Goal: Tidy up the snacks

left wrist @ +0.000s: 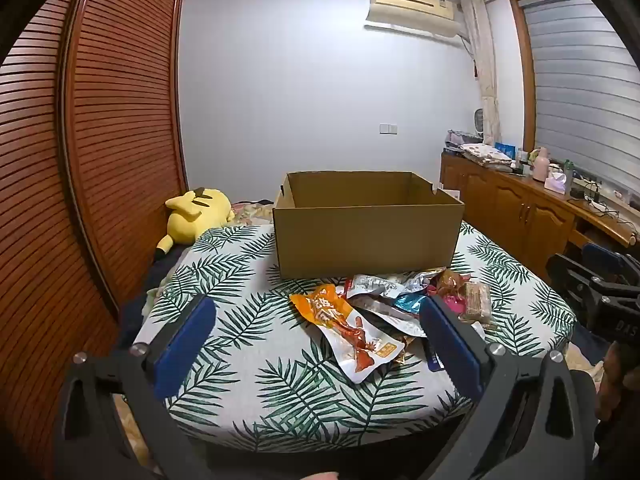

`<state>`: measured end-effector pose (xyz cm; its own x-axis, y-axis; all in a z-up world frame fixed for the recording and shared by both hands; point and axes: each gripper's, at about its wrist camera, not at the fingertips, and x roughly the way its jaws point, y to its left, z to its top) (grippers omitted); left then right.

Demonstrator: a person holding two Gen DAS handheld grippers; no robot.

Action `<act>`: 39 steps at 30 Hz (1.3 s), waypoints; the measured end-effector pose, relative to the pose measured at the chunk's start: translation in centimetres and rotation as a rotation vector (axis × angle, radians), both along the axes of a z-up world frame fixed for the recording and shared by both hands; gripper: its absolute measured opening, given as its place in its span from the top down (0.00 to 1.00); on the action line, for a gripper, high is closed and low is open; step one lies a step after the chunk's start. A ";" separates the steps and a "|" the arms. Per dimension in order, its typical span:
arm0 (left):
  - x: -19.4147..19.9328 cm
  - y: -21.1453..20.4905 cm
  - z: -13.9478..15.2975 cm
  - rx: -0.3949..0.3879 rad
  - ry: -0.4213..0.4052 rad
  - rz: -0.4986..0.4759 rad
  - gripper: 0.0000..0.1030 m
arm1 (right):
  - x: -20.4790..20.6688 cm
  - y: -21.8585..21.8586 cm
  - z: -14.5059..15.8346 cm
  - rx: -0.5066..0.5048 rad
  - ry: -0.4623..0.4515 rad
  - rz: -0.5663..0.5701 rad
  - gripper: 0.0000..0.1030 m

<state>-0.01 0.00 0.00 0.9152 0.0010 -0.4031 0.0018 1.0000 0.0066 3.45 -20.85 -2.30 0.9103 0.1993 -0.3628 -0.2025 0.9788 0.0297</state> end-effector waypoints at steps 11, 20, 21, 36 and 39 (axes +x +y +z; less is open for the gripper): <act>-0.2 0.3 0.1 -0.005 0.003 0.005 0.00 | 0.0 0.0 0.0 0.001 0.002 -0.002 0.00; -0.2 -0.1 0.1 -0.001 0.001 0.001 0.00 | 0.3 -0.1 0.0 0.002 0.005 -0.002 0.00; -0.2 -0.1 0.2 -0.001 0.000 0.000 0.00 | 0.3 -0.1 0.1 0.002 0.005 -0.002 0.00; 0.0 0.0 0.6 -0.004 0.002 0.000 0.00 | 0.0 -0.2 0.0 0.002 0.002 -0.003 0.00; -0.1 0.1 0.6 -0.005 0.000 -0.002 0.00 | 0.0 -0.2 0.0 0.001 0.002 -0.003 0.00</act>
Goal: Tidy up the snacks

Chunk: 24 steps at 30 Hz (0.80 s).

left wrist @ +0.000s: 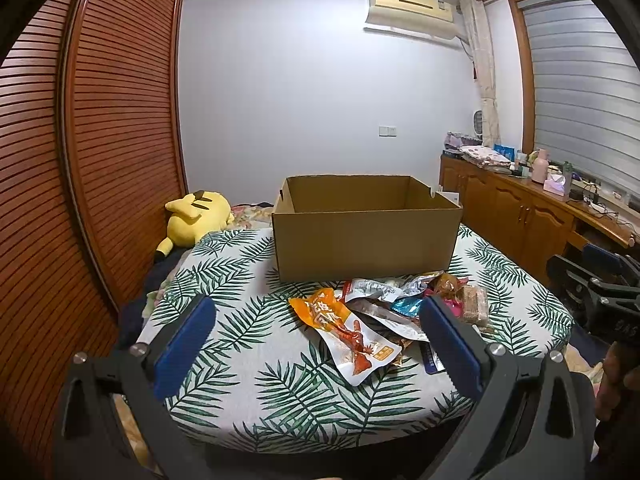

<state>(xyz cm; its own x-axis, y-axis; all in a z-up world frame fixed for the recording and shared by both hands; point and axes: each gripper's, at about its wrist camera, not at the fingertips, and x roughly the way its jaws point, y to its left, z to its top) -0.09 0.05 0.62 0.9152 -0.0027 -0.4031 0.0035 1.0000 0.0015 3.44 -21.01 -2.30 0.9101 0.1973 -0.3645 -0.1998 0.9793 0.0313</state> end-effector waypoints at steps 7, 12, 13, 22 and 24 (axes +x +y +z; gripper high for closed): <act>-0.1 -0.1 0.0 -0.001 -0.001 0.000 0.00 | -0.1 0.0 0.0 0.000 -0.001 -0.001 0.00; -0.1 -0.1 0.1 0.000 -0.002 0.000 0.00 | 0.0 -0.1 0.1 -0.001 0.000 -0.001 0.00; -0.2 -0.1 0.1 0.001 -0.002 0.000 0.00 | 0.0 -0.1 0.1 -0.002 -0.001 -0.002 0.00; -0.2 -0.2 0.1 0.000 -0.003 -0.001 0.00 | 0.0 -0.1 0.1 0.000 0.000 -0.001 0.00; -0.3 -0.2 0.2 0.001 -0.004 0.000 0.00 | 0.0 -0.1 0.1 -0.001 -0.001 -0.001 0.00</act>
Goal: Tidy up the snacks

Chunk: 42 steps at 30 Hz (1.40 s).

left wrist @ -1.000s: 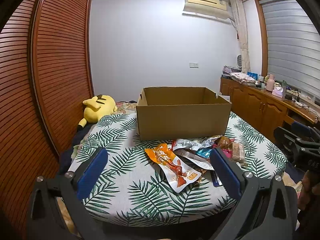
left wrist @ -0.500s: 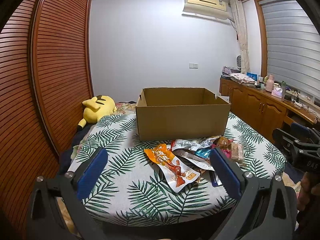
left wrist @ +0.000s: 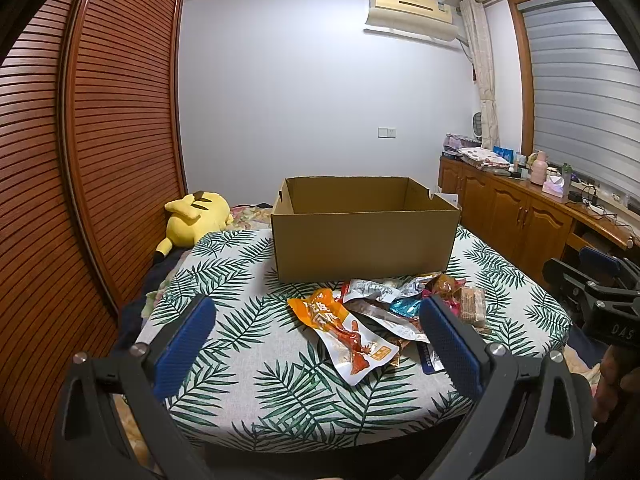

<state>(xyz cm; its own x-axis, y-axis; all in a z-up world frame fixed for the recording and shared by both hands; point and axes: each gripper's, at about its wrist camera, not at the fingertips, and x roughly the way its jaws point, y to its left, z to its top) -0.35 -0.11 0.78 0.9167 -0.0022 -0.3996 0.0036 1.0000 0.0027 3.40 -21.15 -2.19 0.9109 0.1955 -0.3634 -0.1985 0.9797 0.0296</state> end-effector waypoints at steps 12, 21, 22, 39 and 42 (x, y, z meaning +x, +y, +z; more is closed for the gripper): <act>-0.1 -0.1 0.2 -0.001 -0.007 0.000 0.00 | -0.3 0.1 0.1 0.002 -0.007 0.002 0.00; 0.4 0.0 -0.6 -0.003 0.007 0.000 0.00 | -0.2 0.2 -0.3 -0.004 0.008 0.007 0.00; 0.5 0.0 -0.7 -0.004 0.010 0.001 0.00 | -0.1 0.2 -0.5 -0.006 0.012 0.008 0.00; 5.9 -0.4 -5.1 -0.023 0.181 -0.062 0.00 | 3.6 -0.8 -4.3 -0.041 0.163 0.105 0.06; 7.3 -0.2 -6.2 -0.020 0.210 -0.055 0.01 | 5.1 -1.2 -5.6 -0.029 0.213 0.130 0.10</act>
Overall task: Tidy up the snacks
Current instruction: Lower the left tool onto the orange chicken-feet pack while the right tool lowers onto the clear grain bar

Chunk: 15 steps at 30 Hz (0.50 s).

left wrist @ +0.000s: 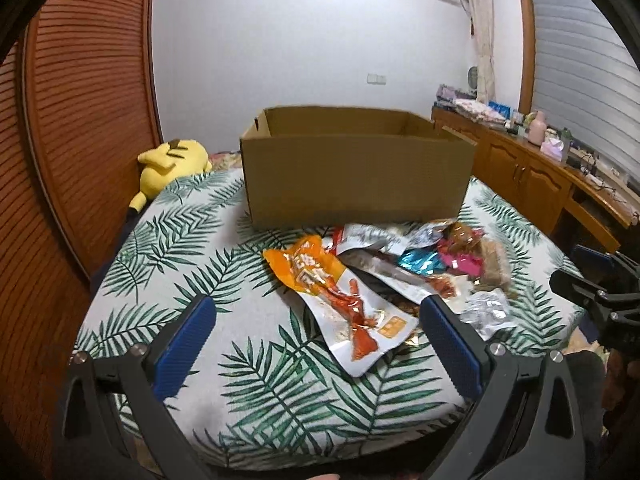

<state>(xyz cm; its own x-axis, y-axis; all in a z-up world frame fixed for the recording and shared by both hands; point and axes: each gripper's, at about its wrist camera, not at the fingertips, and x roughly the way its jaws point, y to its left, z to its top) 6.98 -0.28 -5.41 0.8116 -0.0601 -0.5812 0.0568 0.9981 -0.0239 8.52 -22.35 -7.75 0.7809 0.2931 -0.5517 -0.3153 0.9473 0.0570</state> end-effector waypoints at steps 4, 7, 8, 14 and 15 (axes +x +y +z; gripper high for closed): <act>1.6 0.5 -1.0 -0.007 0.036 -0.001 0.01 | 2.1 -0.6 -1.3 0.021 0.058 0.007 0.15; 2.9 0.7 -1.6 -0.010 0.060 0.001 0.01 | 4.0 -0.7 -2.1 0.028 0.092 0.002 0.19; 3.4 0.8 -1.7 -0.013 0.067 0.001 0.01 | 4.7 -0.7 -2.3 0.031 0.102 0.002 0.20; 5.4 1.1 -2.6 -0.032 0.108 -0.008 0.01 | 8.3 -0.4 -3.5 0.051 0.168 0.005 0.30; 5.7 1.1 -2.7 -0.035 0.113 -0.012 0.01 | 8.9 -0.3 -3.8 0.052 0.183 0.005 0.31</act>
